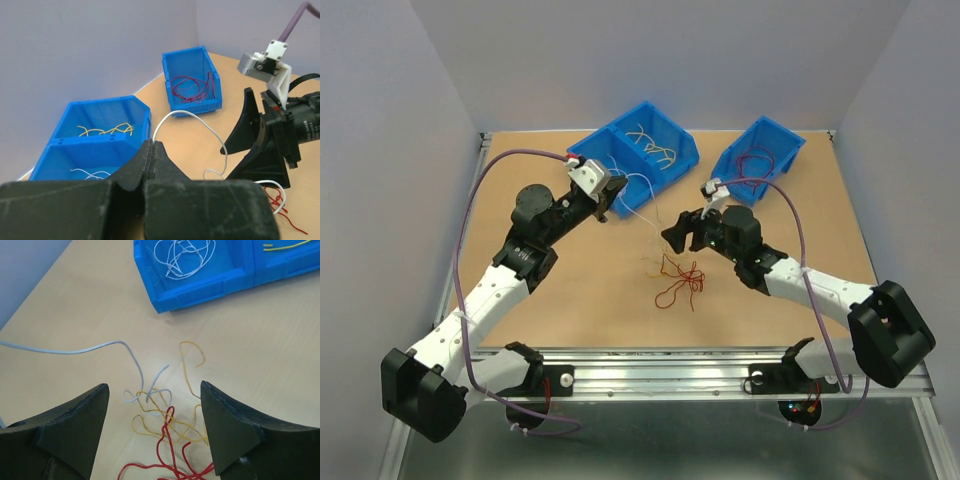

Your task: Untangle the cables

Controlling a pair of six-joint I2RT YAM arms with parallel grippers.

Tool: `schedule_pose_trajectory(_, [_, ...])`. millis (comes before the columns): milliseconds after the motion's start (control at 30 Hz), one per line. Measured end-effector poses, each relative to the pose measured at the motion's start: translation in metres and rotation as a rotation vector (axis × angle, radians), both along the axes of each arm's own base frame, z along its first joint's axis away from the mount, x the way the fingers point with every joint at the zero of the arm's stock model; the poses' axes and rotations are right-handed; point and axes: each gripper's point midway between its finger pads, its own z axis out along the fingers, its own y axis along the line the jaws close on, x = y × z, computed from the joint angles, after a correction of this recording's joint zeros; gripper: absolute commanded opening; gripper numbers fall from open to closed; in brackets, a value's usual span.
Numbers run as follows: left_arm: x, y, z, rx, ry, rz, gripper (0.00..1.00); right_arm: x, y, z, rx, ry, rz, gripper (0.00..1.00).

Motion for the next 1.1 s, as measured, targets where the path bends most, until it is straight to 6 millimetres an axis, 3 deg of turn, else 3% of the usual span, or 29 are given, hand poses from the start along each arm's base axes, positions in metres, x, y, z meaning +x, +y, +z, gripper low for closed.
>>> schedule_pose_trajectory(200, [-0.005,-0.004,-0.002,0.005,0.009,-0.033,0.00,-0.010,0.023,-0.018,-0.056,-0.010,0.080,0.78])
schedule_pose_trajectory(367, [-0.008,-0.007,-0.005,0.010,0.017,-0.062,0.00,-0.004,0.046,-0.014,-0.103,-0.067,0.094,0.77])
schedule_pose_trajectory(667, [-0.019,-0.014,-0.010,0.022,0.035,-0.134,0.00,0.007,0.048,-0.003,-0.135,-0.150,0.048,0.70])
schedule_pose_trajectory(700, [-0.020,-0.015,-0.011,0.024,0.040,-0.145,0.00,0.008,0.048,-0.002,-0.136,-0.155,0.046,0.67])
schedule_pose_trajectory(800, [-0.026,-0.018,-0.015,0.034,0.055,-0.181,0.00,0.010,0.048,0.001,-0.134,-0.167,0.036,0.32])
schedule_pose_trajectory(933, [-0.031,-0.021,-0.016,0.038,0.062,-0.213,0.00,0.011,0.047,0.002,-0.134,-0.171,0.019,0.06])
schedule_pose_trajectory(967, [-0.032,-0.021,-0.016,0.039,0.063,-0.219,0.00,0.011,0.047,0.002,-0.135,-0.172,0.014,0.01])
schedule_pose_trajectory(1100, [-0.034,-0.019,-0.013,0.035,0.056,-0.217,0.00,0.010,0.043,0.016,-0.109,-0.183,-0.009,0.01])
